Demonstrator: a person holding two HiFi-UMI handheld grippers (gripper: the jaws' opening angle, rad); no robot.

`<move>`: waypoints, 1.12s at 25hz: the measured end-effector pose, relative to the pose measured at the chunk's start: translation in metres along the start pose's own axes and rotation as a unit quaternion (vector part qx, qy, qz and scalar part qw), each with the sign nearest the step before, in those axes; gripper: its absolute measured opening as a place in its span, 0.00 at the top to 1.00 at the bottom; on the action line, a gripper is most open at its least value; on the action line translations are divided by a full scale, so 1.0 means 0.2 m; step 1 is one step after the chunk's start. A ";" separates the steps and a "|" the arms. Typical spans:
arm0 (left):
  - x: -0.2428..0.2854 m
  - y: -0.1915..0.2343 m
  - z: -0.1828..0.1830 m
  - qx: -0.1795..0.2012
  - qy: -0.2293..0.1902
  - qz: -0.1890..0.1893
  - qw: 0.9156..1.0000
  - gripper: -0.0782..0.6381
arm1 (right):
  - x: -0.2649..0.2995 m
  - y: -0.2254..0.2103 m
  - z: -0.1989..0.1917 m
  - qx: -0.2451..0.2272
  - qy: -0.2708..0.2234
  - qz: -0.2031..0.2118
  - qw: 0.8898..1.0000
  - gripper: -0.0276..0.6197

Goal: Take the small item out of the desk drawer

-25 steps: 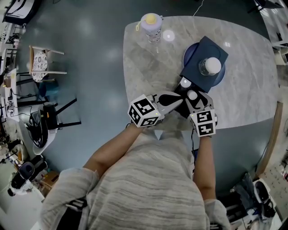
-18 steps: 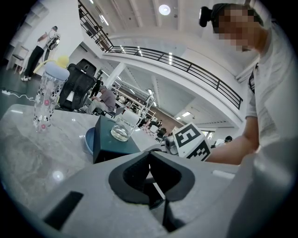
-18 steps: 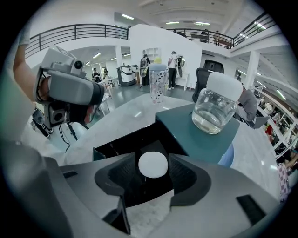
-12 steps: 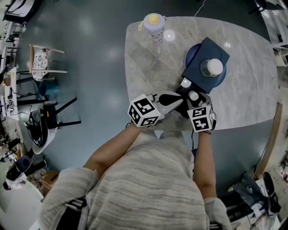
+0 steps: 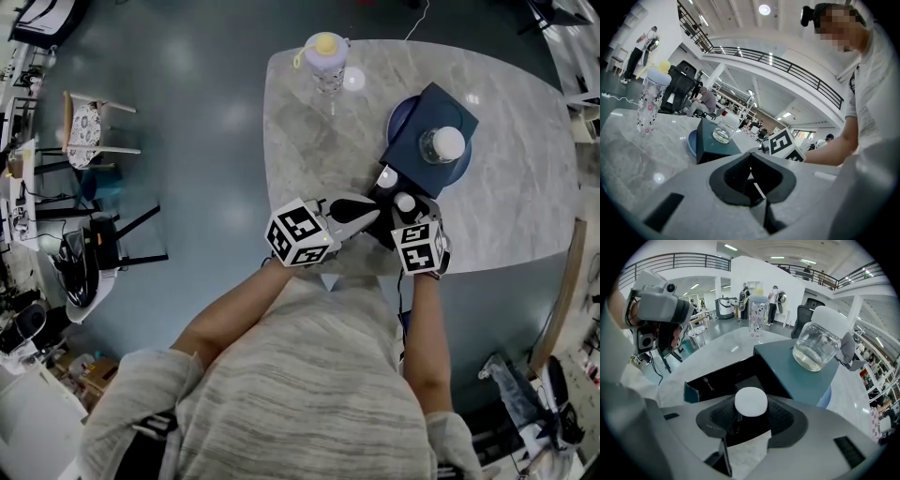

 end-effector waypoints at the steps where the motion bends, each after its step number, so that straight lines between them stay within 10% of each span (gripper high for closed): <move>1: 0.00 0.00 0.00 0.001 0.000 0.000 1.000 0.87 | -0.01 0.00 0.00 0.001 -0.001 -0.002 1.000 0.67; 15: -0.04 -0.05 0.07 0.015 -0.007 -0.013 1.000 0.87 | -0.25 -0.07 0.10 0.128 -0.097 -0.010 0.987 0.67; 28: -0.12 -0.19 0.23 0.048 -0.037 -0.039 0.997 0.87 | -0.56 -0.02 0.24 0.148 -0.205 -0.011 0.967 0.67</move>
Point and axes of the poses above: the fingertips, and each gripper's own axes: x forward along the fingers, y to its left, z out of its top, the point moved 7 cm from there along -x, backward along the fingers, and after that the axes turned 8 degrees about -z, right-handed, at the moved point
